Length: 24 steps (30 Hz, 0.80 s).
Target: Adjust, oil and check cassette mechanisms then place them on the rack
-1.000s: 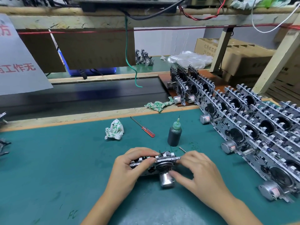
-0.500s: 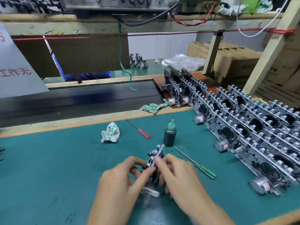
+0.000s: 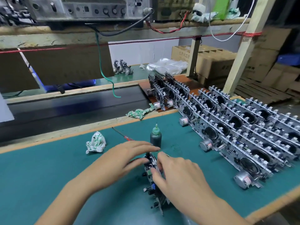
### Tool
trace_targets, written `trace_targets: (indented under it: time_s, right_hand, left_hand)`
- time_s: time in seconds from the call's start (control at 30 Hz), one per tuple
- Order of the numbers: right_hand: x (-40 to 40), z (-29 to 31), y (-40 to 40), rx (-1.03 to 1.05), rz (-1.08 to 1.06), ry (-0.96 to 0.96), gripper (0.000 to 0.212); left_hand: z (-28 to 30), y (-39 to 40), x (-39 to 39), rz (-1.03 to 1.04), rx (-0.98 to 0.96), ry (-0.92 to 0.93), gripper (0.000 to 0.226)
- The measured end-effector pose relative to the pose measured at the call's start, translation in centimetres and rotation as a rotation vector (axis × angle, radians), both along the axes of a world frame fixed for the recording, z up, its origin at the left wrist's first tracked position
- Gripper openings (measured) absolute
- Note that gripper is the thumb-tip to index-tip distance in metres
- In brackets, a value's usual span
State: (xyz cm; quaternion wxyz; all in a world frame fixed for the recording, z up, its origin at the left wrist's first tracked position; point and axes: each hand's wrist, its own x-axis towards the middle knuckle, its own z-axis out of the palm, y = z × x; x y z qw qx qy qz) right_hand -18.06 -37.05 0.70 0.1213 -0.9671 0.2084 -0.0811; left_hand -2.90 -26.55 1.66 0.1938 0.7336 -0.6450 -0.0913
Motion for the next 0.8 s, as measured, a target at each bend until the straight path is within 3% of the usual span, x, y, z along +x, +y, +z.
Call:
trace_targets:
  time_s: [0.23,0.47,0.53,0.67,0.8]
  right_hand:
    - [-2.8,1.6,-2.9,-0.091,0.071,0.036,0.022]
    - [-8.4,4.0,-8.5,-0.268,-0.038,-0.087,0.029]
    - [-9.3,3.8,-9.9,-0.374,-0.067,-0.075,0.016]
    - [-10.2,1.8,-11.7,-0.450,-0.102,-0.141,0.026]
    - [-10.3,0.2,-11.8,-0.564,-0.123,-0.209,0.021]
  left_hand:
    - [1.4,-4.0,-0.3,-0.133,-0.059,-0.204,0.040]
    - [2.8,-10.7,-5.0,-0.233,-0.252,-0.209,0.017]
    - [2.3,-12.7,-6.2,-0.237,-0.256,-0.210,0.016]
    - [1.0,-15.5,-7.5,-0.252,-0.266,-0.219,0.017]
    - [-0.3,-16.0,-7.6,-0.257,-0.245,-0.195,0.018]
